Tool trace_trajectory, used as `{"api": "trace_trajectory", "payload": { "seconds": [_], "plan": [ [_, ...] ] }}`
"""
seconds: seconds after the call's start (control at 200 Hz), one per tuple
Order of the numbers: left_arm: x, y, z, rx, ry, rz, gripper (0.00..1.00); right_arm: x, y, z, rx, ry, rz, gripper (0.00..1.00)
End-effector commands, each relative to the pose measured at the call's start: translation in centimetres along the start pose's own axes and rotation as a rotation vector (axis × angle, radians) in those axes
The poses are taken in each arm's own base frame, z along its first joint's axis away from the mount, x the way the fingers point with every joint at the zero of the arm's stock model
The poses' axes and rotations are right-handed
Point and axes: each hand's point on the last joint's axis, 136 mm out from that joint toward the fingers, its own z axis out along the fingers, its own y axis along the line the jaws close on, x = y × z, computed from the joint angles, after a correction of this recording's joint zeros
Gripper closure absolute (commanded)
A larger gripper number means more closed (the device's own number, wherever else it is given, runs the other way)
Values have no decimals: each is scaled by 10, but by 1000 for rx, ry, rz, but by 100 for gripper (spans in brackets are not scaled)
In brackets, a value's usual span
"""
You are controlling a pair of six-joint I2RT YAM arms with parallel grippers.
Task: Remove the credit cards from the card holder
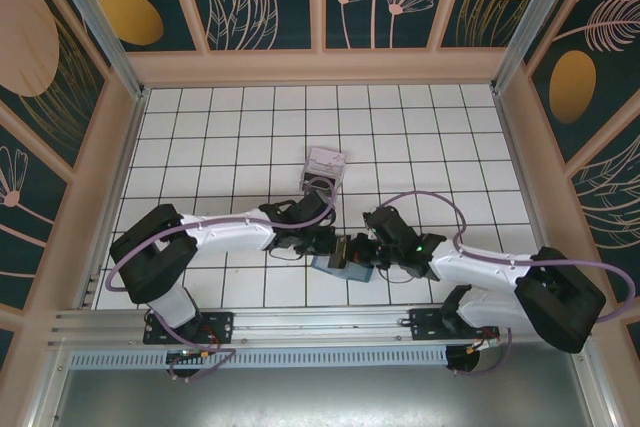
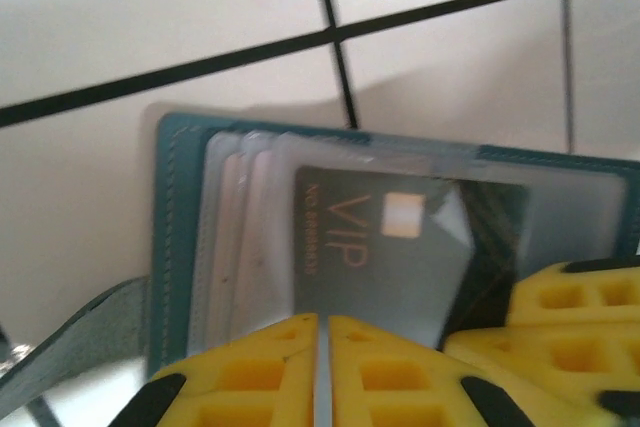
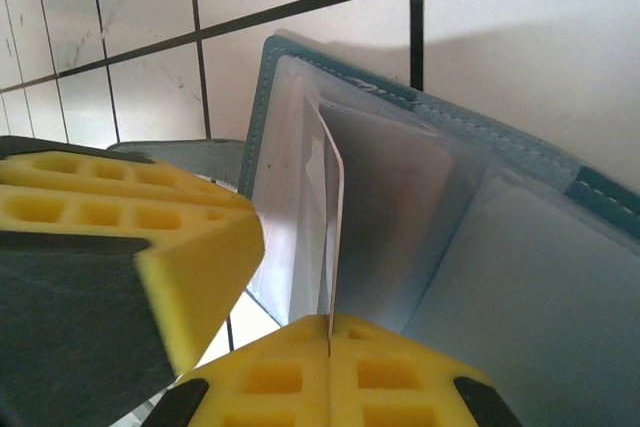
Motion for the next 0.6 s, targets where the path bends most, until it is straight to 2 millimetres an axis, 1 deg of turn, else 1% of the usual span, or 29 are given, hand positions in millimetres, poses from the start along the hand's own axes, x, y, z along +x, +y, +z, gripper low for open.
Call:
{"api": "trace_trajectory", "payload": {
  "seconds": [0.0,0.14,0.305,0.395,0.495,0.595],
  "plan": [
    [12,15,5,-35,29,-30,88,-6,13,3,-29,7,-49,98],
    [16,25,0,-58,16,-51,89,-4,27,12,-59,53,-88,99],
    [27,48,-11,-117,-6,-84,90,-2,45,22,-92,99,-146,99],
    [31,55,-16,-124,-23,-109,90,0,53,28,-102,129,-173,99],
    [36,62,-18,-128,-28,-127,90,3,58,36,-102,159,-189,99],
    [41,68,-16,-136,-22,-135,90,2,56,40,-70,161,-190,100]
  ]
}}
